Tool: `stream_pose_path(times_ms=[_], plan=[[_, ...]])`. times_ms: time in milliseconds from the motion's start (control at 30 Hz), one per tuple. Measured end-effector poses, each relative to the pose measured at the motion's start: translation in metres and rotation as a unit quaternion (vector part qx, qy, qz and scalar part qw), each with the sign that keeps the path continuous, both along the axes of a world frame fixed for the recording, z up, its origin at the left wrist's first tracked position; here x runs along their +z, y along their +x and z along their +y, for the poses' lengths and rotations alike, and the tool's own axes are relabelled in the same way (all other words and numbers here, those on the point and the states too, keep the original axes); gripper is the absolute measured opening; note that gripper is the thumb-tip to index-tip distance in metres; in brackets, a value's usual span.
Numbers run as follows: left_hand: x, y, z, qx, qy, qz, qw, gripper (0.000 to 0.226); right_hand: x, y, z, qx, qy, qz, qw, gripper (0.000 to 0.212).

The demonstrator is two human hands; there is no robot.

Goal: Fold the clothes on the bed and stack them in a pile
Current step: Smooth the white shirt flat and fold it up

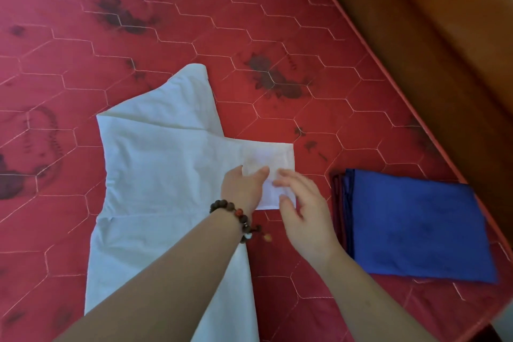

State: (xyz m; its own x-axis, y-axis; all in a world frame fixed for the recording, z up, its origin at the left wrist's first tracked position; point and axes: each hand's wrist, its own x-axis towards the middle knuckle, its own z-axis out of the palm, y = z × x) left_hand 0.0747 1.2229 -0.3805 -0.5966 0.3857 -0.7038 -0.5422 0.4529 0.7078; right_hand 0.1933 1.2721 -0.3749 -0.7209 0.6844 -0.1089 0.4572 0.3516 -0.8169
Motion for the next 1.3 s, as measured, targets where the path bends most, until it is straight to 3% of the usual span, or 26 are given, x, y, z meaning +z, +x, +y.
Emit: stream_pose_path(times_ms=[100,233,300,367,400,467,533,600,700,767,833,967,1033,1167,1300], plan=[[-0.001,-0.025,-0.026,-0.076,-0.016,0.118,0.990,0.028,-0.006,-0.015,0.015,0.000,0.011,-0.019,1.000,0.049],[0.010,-0.060,-0.062,-0.119,-0.007,0.200,0.973,0.024,-0.013,-0.068,0.044,0.149,-0.089,-0.142,0.975,0.092],[0.008,-0.081,-0.083,-0.128,-0.017,0.219,0.967,0.020,-0.019,-0.099,0.052,0.215,-0.092,-0.238,0.943,0.081],[0.001,-0.105,-0.105,-0.102,-0.033,0.237,0.966,0.010,-0.024,-0.129,0.054,0.227,-0.064,-0.257,0.937,0.038],[-0.003,-0.117,-0.117,-0.074,-0.037,0.240,0.967,0.009,-0.026,-0.142,0.053,0.213,-0.046,-0.235,0.947,0.026],[-0.017,-0.137,-0.139,-0.042,-0.059,0.248,0.966,0.024,-0.030,-0.161,0.049,0.171,0.005,-0.193,0.966,0.021],[-0.033,-0.144,-0.162,-0.089,-0.119,0.262,0.954,0.059,-0.039,-0.167,0.041,0.148,0.074,-0.214,0.963,0.043],[-0.049,-0.136,-0.182,-0.197,-0.173,0.313,0.913,0.087,-0.050,-0.162,0.029,0.133,0.085,-0.255,0.954,0.070],[-0.067,-0.119,-0.202,-0.362,-0.231,0.434,0.792,0.102,-0.061,-0.148,0.010,0.111,0.057,-0.257,0.958,0.083],[-0.076,-0.111,-0.206,-0.421,-0.264,0.462,0.735,0.096,-0.063,-0.137,-0.004,0.089,0.091,-0.251,0.960,0.087],[-0.080,-0.107,-0.203,-0.437,-0.294,0.482,0.701,0.082,-0.065,-0.128,-0.020,0.081,0.155,-0.258,0.950,0.093],[-0.079,-0.116,-0.191,-0.444,-0.341,0.522,0.644,0.072,-0.072,-0.112,-0.055,0.255,0.234,-0.283,0.894,0.109],[-0.077,-0.125,-0.189,-0.453,-0.338,0.528,0.634,0.070,-0.079,-0.105,-0.068,0.308,0.266,-0.284,0.868,0.103],[-0.078,-0.136,-0.195,-0.467,-0.312,0.524,0.641,0.067,-0.081,-0.102,-0.074,0.284,0.320,-0.268,0.863,0.081],[-0.081,-0.137,-0.210,-0.445,-0.315,0.524,0.654,0.070,-0.082,-0.115,-0.066,0.291,0.334,-0.278,0.852,0.080]])
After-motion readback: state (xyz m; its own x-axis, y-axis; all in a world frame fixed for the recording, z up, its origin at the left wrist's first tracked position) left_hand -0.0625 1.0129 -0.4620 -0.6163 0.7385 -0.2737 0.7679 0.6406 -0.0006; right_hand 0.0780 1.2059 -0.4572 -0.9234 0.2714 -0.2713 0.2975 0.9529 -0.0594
